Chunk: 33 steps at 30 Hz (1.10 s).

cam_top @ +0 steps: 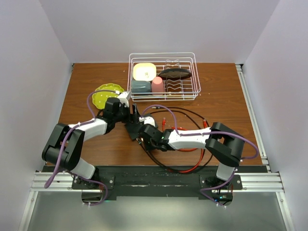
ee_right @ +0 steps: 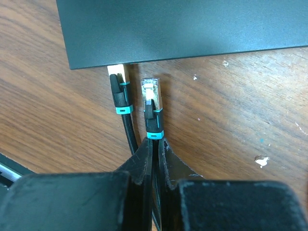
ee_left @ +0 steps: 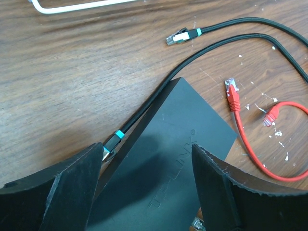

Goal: Insert the plug into the switch port

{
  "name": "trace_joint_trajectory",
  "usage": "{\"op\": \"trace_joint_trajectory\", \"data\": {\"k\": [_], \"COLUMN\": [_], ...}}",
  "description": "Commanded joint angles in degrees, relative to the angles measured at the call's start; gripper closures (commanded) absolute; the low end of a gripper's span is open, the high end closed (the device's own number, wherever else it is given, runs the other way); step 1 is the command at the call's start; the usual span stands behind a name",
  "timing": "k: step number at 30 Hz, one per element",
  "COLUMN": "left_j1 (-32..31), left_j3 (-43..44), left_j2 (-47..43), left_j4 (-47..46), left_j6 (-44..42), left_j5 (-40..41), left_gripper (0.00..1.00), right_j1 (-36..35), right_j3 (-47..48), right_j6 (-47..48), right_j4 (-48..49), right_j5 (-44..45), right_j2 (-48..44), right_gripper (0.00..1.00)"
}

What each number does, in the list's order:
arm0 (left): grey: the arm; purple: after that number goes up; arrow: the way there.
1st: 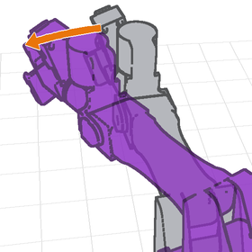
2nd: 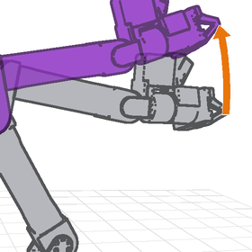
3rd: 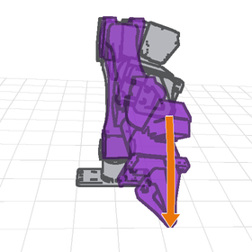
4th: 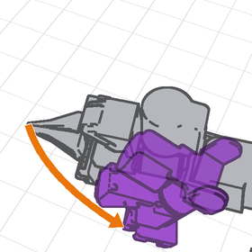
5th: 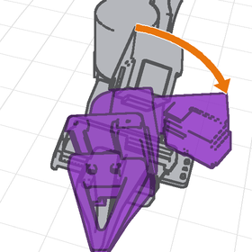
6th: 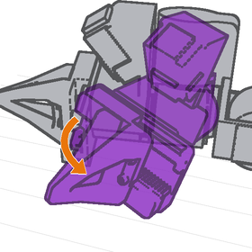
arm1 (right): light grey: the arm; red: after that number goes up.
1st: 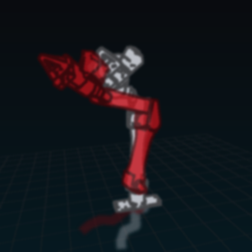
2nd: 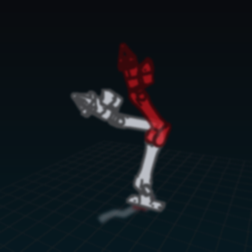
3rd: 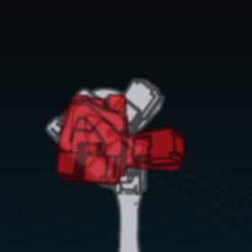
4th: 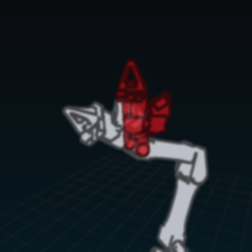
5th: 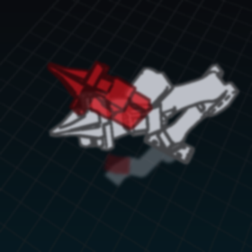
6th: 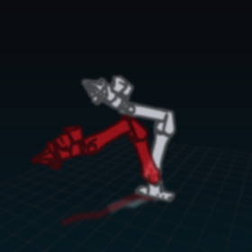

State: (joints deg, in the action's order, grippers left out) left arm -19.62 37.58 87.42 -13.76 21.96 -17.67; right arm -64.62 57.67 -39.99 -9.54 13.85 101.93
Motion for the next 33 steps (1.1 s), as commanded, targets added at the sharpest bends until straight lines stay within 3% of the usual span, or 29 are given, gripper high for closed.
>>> {"op": "trace_joint_trajectory", "data": {"k": [1, 33], "left_j1": [0.1, 0.1], "left_j3": [-0.2, 1.0], "left_j2": [0.8, 4.1], "left_j4": [-3.8, -3.6], "left_j6": [-0.1, -1.9], "left_j5": [-2.0, -4.0], "left_gripper": [0.22, 0.28], "right_j1": [-0.3, -0.1], "right_j3": [0.9, 4.0], "right_j6": [-1.1, -4.0], "right_j4": [-3.6, -8.6], "right_j5": [1.7, 3.7], "right_j2": [1.2, 4.7], "right_gripper": [1.00, 1.00]}}
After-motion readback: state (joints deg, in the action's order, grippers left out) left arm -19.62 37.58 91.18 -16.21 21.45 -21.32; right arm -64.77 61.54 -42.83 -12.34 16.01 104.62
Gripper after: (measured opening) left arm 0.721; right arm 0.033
